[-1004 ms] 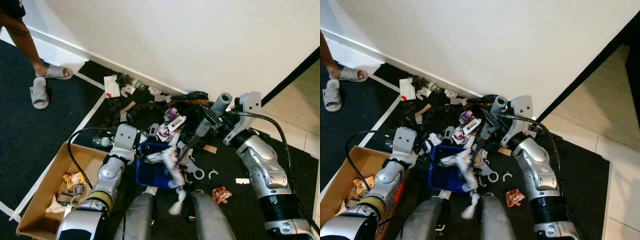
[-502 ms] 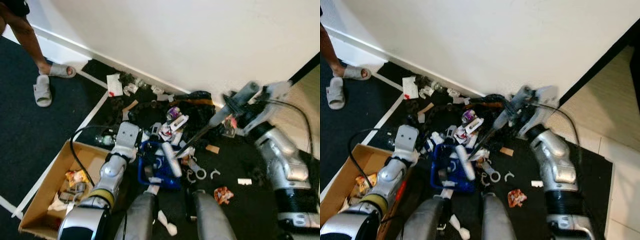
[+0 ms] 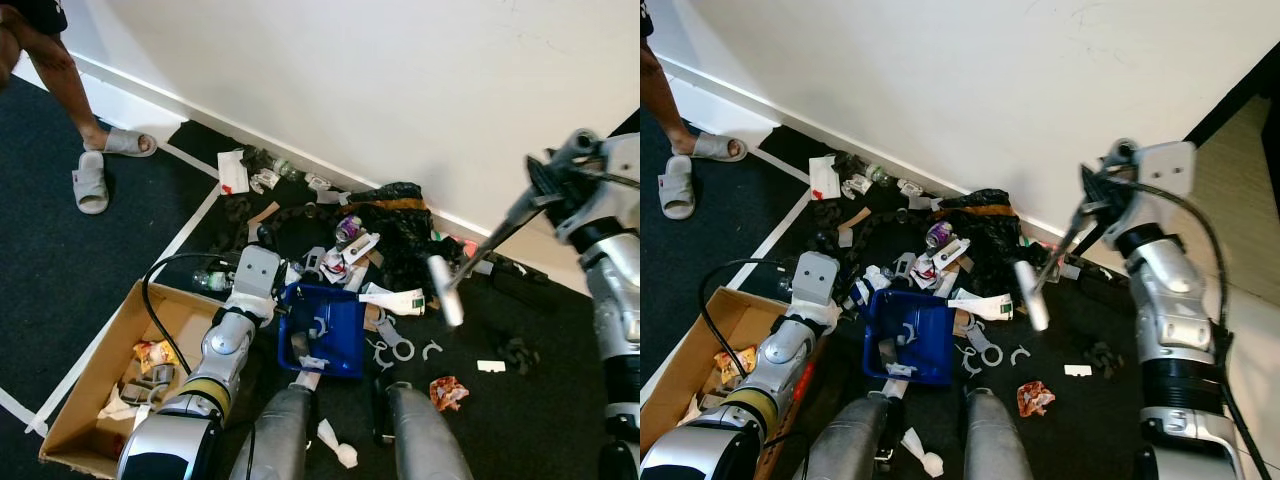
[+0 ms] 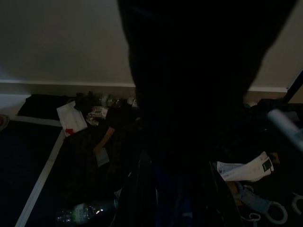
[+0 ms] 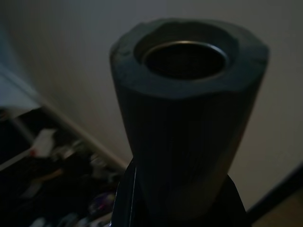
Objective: Sweep floor
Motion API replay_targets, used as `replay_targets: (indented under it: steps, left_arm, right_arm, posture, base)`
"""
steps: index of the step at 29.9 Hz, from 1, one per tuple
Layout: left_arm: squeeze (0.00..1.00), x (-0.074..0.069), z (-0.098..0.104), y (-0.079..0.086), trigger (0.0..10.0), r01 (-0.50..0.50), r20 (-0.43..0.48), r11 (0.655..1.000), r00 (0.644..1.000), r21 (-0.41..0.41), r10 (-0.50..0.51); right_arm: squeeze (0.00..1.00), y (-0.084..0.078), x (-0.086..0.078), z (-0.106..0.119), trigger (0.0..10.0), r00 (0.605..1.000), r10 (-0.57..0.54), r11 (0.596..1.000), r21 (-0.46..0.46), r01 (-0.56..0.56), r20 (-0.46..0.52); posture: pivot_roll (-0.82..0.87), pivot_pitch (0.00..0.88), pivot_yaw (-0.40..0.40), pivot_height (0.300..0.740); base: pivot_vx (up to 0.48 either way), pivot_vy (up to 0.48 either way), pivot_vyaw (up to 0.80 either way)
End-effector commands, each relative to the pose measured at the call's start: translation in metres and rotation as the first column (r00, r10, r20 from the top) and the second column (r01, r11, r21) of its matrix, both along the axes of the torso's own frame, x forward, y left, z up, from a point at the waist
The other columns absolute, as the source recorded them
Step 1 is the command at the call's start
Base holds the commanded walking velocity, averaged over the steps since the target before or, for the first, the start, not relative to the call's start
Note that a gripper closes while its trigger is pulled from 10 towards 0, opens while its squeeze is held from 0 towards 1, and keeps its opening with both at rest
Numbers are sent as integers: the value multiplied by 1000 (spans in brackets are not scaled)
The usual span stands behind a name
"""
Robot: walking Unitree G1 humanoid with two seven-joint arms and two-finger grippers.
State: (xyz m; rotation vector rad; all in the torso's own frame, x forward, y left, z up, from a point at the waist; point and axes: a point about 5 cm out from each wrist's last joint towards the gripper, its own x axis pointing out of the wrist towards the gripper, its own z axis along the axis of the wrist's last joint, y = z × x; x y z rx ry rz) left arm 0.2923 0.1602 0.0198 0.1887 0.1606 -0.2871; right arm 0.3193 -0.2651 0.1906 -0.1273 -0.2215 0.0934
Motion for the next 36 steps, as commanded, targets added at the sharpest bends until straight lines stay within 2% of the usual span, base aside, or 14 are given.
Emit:
replay_targets:
  steps: [1, 4, 6, 8, 13, 18, 22, 24, 26, 27, 29, 30, 32, 36]
  left_arm:
    - [0, -10, -13, -2, 10000, -1, -61, 1000, 998, 5, 1]
    - [0, -10, -13, -3, 10000, 5, -60, 1000, 998, 3, -4]
    - [0, -10, -12, -4, 10000, 7, -59, 1000, 998, 2, -7]
    - [0, -10, -12, -4, 10000, 9, -56, 1000, 998, 1, -9]
    - [0, -10, -10, -1, 10000, 1, -38, 1000, 999, -4, -2]
    - [0, -10, -10, 0, 10000, 1, -31, 1000, 1000, -4, -1]
    - [0, -9, -9, 0, 10000, -4, -26, 1000, 1000, -8, 3]
    - [0, -8, -8, 0, 10000, -5, -24, 1000, 1000, -9, 5]
    - [0, -7, -7, -2, 10000, -5, -20, 1000, 1000, -12, 5]
    - [0, -7, -7, -2, 10000, -5, -20, 1000, 1000, -12, 5]
    - [0, -7, -6, -2, 10000, -6, -16, 1000, 1000, -14, 5]
    - [0, -7, -6, -2, 10000, -6, -16, 1000, 1000, -14, 5]
    - [0, -6, -6, -3, 10000, -5, -14, 1000, 1000, -16, 5]
    - [0, -6, -6, -5, 10000, -1, -12, 1000, 1000, -18, 1]
  right_arm:
    - [0, -10, -3, 8, 10000, 999, -28, 999, 35, 27, 46]
    - [0, -15, -5, 14, 10000, 996, -43, 998, 53, 39, 78]
    - [0, -12, -4, 8, 10000, 998, -42, 999, -11, 43, 49]
    - [0, -4, -3, -8, 10000, 1000, -22, 994, -107, 20, -19]
    - [0, 18, -1, -56, 10000, 985, 7, 977, -209, -44, -170]
    - [0, 17, 2, -61, 10000, 981, -7, 971, -237, -40, -194]
    - [0, 27, 5, -64, 10000, 980, 58, 985, -152, -87, -190]
    - [0, 47, 6, -68, 10000, 972, 166, 983, -53, -177, -169]
    - [0, 68, 6, -69, 10000, 954, 265, 964, 25, -264, -143]
    - [0, 68, 6, -69, 10000, 954, 265, 964, 25, -264, -143]
    - [0, 86, 5, -67, 10000, 930, 348, 937, 75, -341, -115]
    - [0, 86, 5, -67, 10000, 930, 348, 937, 75, -341, -115]
    - [0, 105, 5, -63, 10000, 902, 425, 903, 109, -415, -82]
    - [0, 123, 6, -56, 10000, 873, 486, 869, 134, -477, -48]
  posture:
    - [22, 156, -39, 740]
    - [16, 166, -35, 740]
    - [16, 170, -35, 740]
    - [20, 183, -34, 740]
    - [35, 198, -31, 740]
    - [41, 199, -33, 740]
    - [41, 195, -34, 740]
    - [41, 193, -35, 740]
    - [41, 191, -37, 740]
    - [41, 191, -37, 740]
    - [43, 190, -37, 740]
    - [43, 190, -37, 740]
    - [43, 190, -37, 740]
    - [42, 189, -39, 740]
  base:
    - [0, 0, 0]
    - [0, 0, 0]
    - [0, 0, 0]
    - [0, 0, 0]
    - [0, 0, 0]
    - [0, 0, 0]
    - [0, 0, 0]
    - [0, 0, 0]
    - [0, 0, 0]
    - [0, 0, 0]
    - [0, 0, 0]
    - [0, 0, 0]
    - [0, 0, 0]
    - [0, 0, 0]
